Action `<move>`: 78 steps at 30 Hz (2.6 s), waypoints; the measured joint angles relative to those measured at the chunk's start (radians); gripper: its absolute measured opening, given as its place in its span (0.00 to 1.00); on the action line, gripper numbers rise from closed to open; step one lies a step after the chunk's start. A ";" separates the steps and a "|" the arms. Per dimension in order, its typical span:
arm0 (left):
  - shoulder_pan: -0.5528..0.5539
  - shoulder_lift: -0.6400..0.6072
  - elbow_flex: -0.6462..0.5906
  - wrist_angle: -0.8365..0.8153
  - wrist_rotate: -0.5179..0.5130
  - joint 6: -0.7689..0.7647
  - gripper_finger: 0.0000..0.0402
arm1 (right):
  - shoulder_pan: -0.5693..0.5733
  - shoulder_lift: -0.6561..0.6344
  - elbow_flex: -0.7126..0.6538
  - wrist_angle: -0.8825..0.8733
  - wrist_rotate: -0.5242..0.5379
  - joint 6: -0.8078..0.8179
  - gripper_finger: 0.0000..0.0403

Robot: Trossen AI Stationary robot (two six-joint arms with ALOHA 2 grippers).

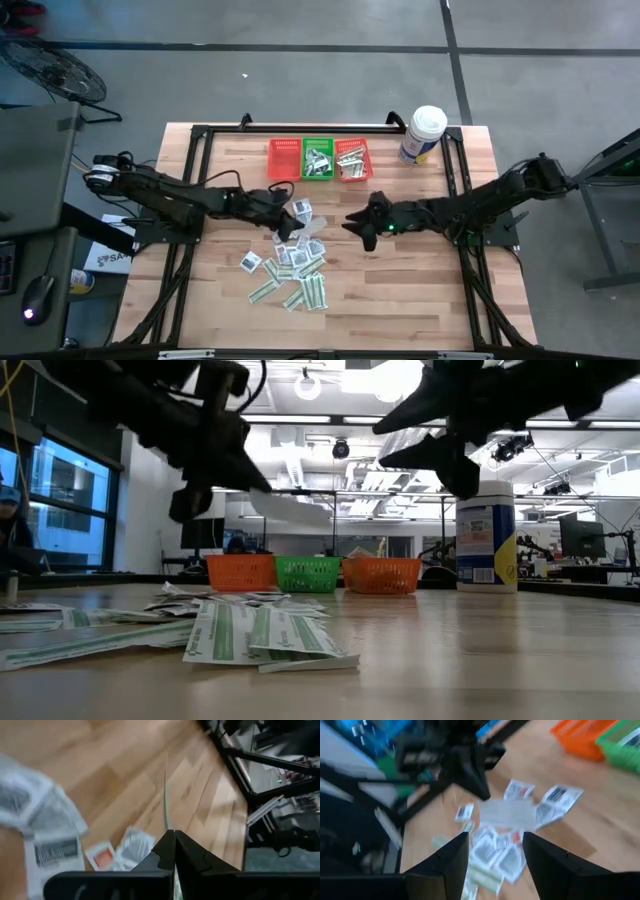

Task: Pick & Place First Aid Supplies
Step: Put the bandage pack into the right orange bin

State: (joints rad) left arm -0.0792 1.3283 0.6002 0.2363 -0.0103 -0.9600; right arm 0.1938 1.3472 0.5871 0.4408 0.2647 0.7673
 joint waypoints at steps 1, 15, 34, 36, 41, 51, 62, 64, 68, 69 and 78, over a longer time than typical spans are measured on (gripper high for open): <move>0.000 -0.005 0.007 0.000 -0.003 0.029 0.00 | 0.000 0.000 -0.024 0.053 0.018 0.002 0.45; 0.001 -0.011 0.133 -0.191 -0.052 0.199 0.00 | -0.014 0.000 -0.091 0.186 0.006 -0.031 0.45; 0.081 0.049 0.126 -0.400 0.076 0.029 0.63 | -0.017 0.000 -0.091 0.169 0.006 -0.025 0.45; 0.094 0.065 0.121 -0.391 0.115 -0.021 0.66 | -0.017 0.000 -0.091 0.163 0.005 -0.022 0.45; 0.113 0.083 0.076 -0.336 0.188 -0.093 0.62 | -0.017 0.000 -0.091 0.162 -0.011 -0.019 0.45; 0.109 0.115 0.067 -0.283 0.204 -0.110 0.54 | -0.017 0.000 -0.091 0.162 -0.013 -0.028 0.45; -0.059 0.128 0.090 -0.262 0.045 0.556 0.53 | -0.017 0.000 -0.091 0.141 -0.030 -0.035 0.45; -0.100 0.128 0.095 -0.288 -0.056 0.668 0.52 | -0.017 0.000 -0.091 0.135 -0.034 -0.035 0.45; -0.159 0.128 0.101 -0.341 -0.263 0.846 0.51 | -0.017 0.000 -0.091 0.123 -0.040 -0.035 0.45; -0.166 0.128 0.101 -0.357 -0.299 0.875 0.51 | -0.017 0.000 -0.091 0.122 -0.040 -0.035 0.45; -0.177 0.150 0.101 -0.364 -0.346 1.039 0.51 | -0.017 0.000 -0.091 0.117 -0.040 -0.042 0.45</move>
State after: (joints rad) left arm -0.2562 1.4778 0.7013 -0.1278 -0.3561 0.0791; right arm 0.1772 1.3468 0.4961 0.5576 0.2249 0.7250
